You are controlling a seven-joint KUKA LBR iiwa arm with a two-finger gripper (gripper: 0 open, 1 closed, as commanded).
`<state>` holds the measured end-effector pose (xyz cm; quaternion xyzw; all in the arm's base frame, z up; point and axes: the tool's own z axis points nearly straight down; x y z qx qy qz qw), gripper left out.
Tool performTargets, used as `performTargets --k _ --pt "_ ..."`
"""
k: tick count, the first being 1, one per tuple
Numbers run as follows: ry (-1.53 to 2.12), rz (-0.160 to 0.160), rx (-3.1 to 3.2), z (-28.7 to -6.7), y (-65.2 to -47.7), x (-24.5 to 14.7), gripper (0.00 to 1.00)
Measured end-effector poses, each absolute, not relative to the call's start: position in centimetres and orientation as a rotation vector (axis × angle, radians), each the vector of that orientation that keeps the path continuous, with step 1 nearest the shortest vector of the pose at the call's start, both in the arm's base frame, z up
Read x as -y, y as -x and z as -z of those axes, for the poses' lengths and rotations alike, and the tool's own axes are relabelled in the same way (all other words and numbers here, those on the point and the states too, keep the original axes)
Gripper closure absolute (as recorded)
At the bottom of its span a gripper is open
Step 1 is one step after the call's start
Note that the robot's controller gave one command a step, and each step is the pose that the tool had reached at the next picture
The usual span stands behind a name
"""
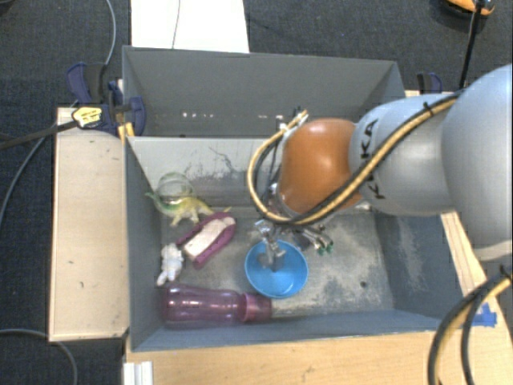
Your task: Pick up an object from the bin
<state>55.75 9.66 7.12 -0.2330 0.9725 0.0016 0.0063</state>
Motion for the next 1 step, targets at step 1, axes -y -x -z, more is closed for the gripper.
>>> performTargets --k 1 --pt "0.747 -0.005 -3.045 -11.61 -55.79 -9.54 1.0"
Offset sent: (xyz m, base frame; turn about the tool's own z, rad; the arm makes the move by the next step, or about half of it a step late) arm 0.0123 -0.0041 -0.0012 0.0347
